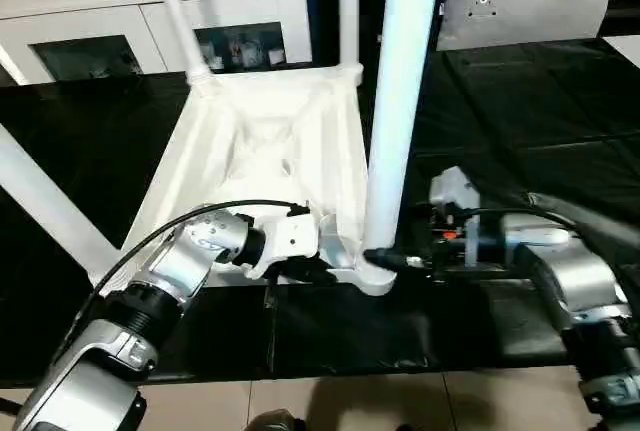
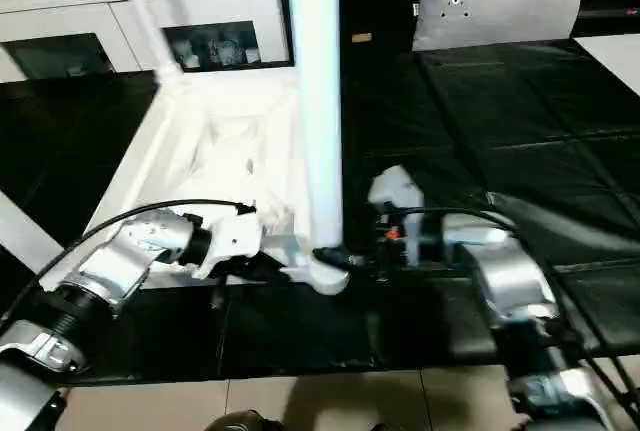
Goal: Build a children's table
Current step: Rotate leg to tighten
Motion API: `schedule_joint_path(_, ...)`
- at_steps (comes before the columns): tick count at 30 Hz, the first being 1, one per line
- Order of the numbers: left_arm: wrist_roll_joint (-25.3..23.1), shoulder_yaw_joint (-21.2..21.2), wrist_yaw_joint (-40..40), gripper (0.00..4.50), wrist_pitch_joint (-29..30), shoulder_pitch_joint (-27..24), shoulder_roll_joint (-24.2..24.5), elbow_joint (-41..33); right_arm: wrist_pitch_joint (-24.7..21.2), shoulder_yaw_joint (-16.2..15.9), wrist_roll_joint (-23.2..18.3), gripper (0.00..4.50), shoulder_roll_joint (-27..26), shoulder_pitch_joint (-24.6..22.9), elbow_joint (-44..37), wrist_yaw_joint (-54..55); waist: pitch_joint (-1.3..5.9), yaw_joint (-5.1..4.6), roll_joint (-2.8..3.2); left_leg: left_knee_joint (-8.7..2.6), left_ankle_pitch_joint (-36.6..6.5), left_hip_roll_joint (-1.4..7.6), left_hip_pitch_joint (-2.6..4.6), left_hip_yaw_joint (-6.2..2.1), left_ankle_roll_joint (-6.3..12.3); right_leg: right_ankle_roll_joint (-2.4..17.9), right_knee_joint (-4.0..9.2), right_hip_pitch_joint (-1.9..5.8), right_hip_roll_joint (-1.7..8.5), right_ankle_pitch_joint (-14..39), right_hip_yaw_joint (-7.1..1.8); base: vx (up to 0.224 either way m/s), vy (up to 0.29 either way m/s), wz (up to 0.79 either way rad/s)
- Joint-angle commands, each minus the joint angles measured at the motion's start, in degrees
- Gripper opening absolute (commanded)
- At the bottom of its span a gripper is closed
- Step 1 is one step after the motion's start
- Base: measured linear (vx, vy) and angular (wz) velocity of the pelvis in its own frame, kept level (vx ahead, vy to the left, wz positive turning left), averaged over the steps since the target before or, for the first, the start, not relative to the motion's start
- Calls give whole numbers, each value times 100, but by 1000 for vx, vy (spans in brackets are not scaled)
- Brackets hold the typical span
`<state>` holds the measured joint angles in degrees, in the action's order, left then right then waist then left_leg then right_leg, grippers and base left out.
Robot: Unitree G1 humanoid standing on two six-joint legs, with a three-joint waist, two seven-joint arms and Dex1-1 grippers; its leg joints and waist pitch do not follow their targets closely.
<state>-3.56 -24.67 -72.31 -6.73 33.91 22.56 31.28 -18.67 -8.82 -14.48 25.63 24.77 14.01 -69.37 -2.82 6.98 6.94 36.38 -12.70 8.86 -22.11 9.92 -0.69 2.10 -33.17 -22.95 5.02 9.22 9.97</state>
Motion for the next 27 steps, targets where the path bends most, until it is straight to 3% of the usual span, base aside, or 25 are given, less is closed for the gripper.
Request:
schedule_joint_path(1,-92,-233,-270,0,-219,12,36,-107,-89,-44,-165,390,-13,115,3,-139,483,-2,-154,-404,-388,569,78,-237,654,576,332,331,610,1382,-478,0,0,0)
schedule_joint_path(11,-105,-231,-357,0,-316,-46,94,-50,-302,-256,-246,306,184,111,54,-667,491,104,-175,-399,-322,576,87,-230,628,515,340,326,603,1425,-481,0,0,0)
schedule_joint_path(16,-31,-189,-383,0,-218,-81,55,-85,-502,-215,-368,263,107,110,2,-670,492,101,-200,-403,-360,572,79,-229,603,491,347,329,610,1506,-481,0,0,0)
schedule_joint_path(22,112,-91,-348,0,8,-111,-16,-101,-745,-335,-412,226,30,-14,-240,-594,491,94,-189,-410,-367,578,87,-234,554,472,351,322,604,1520,-480,0,0,0)
schedule_joint_path(25,194,57,-88,0,383,-56,-160,-104,-740,-326,-257,221,-215,-129,-352,5,473,77,-177,-422,-449,577,86,-229,478,459,384,321,613,1645,-484,0,0,0)
schedule_joint_path(27,218,244,437,0,906,75,-411,-87,-928,-82,-58,217,-736,-88,-305,1163,444,18,-181,-451,-660,543,90,-237,334,412,427,316,610,1953,-462,0,0,0)
